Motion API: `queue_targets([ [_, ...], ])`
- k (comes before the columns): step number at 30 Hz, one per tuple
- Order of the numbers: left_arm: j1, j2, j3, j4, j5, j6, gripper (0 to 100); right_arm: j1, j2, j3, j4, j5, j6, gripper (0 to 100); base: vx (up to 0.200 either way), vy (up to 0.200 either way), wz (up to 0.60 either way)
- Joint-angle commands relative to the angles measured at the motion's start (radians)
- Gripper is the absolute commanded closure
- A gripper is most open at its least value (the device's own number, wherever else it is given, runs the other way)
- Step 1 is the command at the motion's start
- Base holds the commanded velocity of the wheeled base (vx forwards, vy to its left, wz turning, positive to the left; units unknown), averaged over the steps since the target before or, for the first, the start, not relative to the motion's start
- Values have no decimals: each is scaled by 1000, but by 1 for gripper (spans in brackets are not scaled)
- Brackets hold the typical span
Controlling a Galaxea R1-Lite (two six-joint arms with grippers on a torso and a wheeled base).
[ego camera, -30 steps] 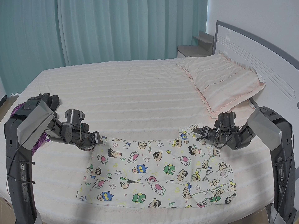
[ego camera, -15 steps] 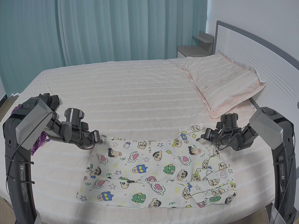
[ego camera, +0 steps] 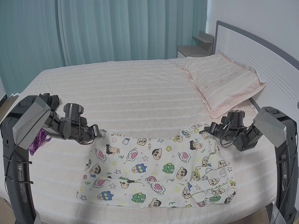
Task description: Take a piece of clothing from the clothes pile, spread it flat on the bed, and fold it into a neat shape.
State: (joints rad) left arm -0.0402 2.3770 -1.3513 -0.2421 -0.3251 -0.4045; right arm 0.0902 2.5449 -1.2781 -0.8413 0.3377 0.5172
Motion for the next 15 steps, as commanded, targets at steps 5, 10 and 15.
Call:
queue_targets([
  [5, 0, -5, -9, -2, 3, -2, 100, -6, -15, -6, -7, 0, 0, 100, 0, 0, 0],
  [10, 0, 4, -45, -2, 44, -5, 100, -6, -14, -14, -24, -2, 0, 100, 0, 0, 0],
  [15, -1, 4, -54, -2, 46, -19, 100, -6, -14, -15, -35, -3, 0, 100, 0, 0, 0],
])
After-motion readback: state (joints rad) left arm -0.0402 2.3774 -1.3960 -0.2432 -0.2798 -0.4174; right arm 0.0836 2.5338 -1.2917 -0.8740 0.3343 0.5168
